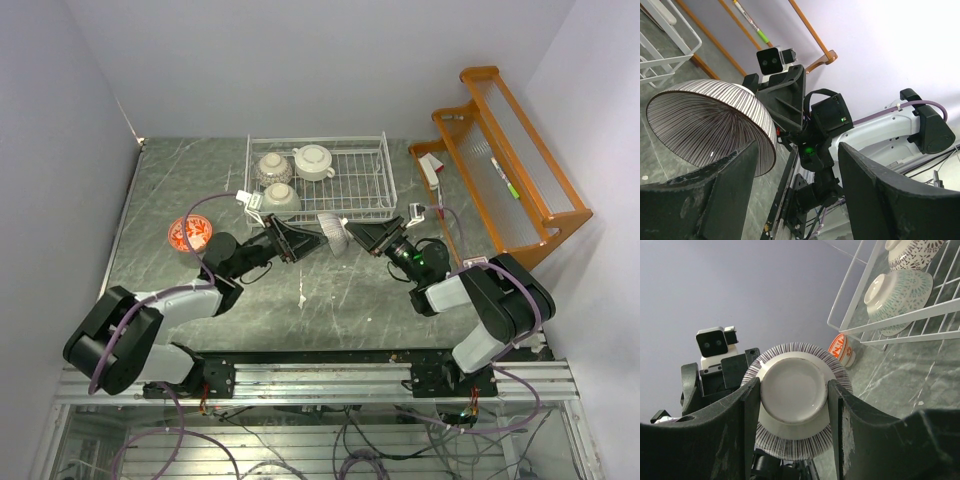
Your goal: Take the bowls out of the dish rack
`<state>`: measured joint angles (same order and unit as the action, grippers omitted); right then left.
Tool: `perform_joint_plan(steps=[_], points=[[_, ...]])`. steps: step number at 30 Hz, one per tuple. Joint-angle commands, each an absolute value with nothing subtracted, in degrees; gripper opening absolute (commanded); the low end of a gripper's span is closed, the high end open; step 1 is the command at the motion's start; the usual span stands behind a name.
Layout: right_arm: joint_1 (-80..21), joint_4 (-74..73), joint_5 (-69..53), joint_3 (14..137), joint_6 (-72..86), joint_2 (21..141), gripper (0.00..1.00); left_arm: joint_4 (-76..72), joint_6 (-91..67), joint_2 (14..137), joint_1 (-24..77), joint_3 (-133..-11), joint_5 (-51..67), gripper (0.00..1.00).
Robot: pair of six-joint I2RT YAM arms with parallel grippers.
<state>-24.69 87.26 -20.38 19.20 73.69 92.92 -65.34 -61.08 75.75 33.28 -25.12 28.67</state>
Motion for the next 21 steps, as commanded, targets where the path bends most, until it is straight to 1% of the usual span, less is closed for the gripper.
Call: perform_joint_plan(steps=[1,4,11,14,16,21], points=[[-24.4,104.2,-20.1,19.8,75.1,92.7,0.00,-70.4,-60.5,76.6,34.1,-27.0,27.3,0.75],[-24.4,104.2,-19.9,19.6,75.1,92.5,0.00,-70.7,-60.6,77.6,34.4,-27.5,27.2,0.76],[-24.5,104.2,-20.0,19.4,75.1,92.7,0.00,-76.4,-63.0,82.7,35.5,-28.5,26.9,0.72],[-24.5,104.2,-20.1,19.3,75.1,92.6,0.00,-79.8,-64.5,85.1,35.7,-28.6,26.7,0.68],[-24.5,104.2,-20.0,19.2,75.1,92.5,0.00,-80.8,-65.1,86.1,35.8,-28.8,26.3,0.64],[-24.6,104.2,-19.9,19.2,75.1,92.8,0.00,-81.2,-65.6,87.1,36.1,-30.3,25.7,0.60]])
